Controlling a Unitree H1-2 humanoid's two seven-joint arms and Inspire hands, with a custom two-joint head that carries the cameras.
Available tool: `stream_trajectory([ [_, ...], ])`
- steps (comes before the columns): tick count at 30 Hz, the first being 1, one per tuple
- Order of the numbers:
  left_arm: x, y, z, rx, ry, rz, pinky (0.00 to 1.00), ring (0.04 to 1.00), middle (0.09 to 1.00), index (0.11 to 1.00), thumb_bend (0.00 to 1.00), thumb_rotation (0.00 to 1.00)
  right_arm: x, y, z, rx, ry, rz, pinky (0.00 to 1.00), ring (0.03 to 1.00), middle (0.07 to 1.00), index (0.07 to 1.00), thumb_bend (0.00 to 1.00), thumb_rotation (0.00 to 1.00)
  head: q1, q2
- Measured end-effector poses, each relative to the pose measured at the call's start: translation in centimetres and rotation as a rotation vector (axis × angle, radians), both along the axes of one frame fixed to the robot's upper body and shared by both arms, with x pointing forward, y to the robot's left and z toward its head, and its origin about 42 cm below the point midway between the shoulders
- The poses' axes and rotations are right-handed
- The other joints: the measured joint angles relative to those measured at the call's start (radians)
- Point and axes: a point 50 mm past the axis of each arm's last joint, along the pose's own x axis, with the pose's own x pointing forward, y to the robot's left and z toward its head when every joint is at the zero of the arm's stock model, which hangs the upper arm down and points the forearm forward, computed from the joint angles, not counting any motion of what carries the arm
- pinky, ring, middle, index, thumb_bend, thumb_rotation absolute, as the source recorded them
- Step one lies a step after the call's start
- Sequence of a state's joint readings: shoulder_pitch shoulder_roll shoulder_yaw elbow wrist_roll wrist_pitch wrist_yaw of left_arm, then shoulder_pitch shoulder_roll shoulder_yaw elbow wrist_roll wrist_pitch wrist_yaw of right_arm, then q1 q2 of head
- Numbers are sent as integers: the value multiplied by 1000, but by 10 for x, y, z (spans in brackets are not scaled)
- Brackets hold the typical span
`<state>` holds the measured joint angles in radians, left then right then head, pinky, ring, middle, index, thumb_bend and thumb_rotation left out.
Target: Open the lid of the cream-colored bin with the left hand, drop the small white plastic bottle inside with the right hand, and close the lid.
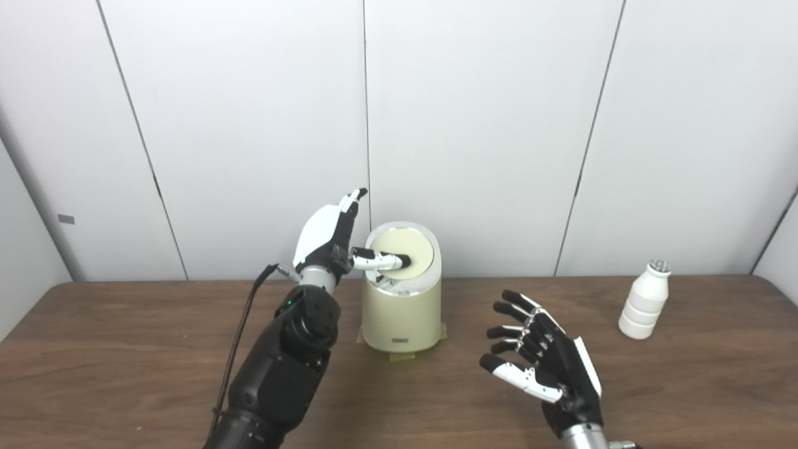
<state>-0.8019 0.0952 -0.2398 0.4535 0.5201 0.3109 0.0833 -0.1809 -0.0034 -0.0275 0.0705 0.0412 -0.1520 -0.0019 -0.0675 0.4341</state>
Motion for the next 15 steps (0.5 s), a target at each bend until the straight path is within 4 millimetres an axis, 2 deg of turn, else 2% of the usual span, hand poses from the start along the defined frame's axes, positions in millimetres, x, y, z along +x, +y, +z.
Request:
stream_trajectory([
  [10, 3, -5, 3, 289, -21, 29, 1000, 1000, 1000, 1000, 918, 71, -1, -1, 3, 0, -9, -2, 494, 616, 761, 779, 818, 218, 11, 8],
  [15, 3, -9, 18, 492, -30, -6, 1000, 1000, 1000, 1000, 959, 66, -1, -1, 3, -6, -8, -2, 502, 621, 765, 784, 815, 221, 12, 9],
])
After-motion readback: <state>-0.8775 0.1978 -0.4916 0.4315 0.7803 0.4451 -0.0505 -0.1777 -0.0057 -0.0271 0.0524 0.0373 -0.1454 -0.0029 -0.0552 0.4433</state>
